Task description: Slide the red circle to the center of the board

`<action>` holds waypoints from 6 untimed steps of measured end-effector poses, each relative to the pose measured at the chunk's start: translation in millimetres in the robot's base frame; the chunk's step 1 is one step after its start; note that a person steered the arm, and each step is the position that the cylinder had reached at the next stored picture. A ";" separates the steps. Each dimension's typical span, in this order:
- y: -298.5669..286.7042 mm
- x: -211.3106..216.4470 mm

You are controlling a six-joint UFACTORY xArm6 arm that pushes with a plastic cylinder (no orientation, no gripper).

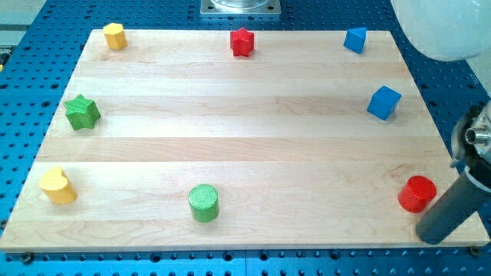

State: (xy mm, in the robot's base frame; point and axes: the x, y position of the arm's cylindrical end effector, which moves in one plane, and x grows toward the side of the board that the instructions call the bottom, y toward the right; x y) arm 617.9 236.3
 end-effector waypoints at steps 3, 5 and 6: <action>-13.9 -77.5; -118.8 -79.7; -95.0 -86.8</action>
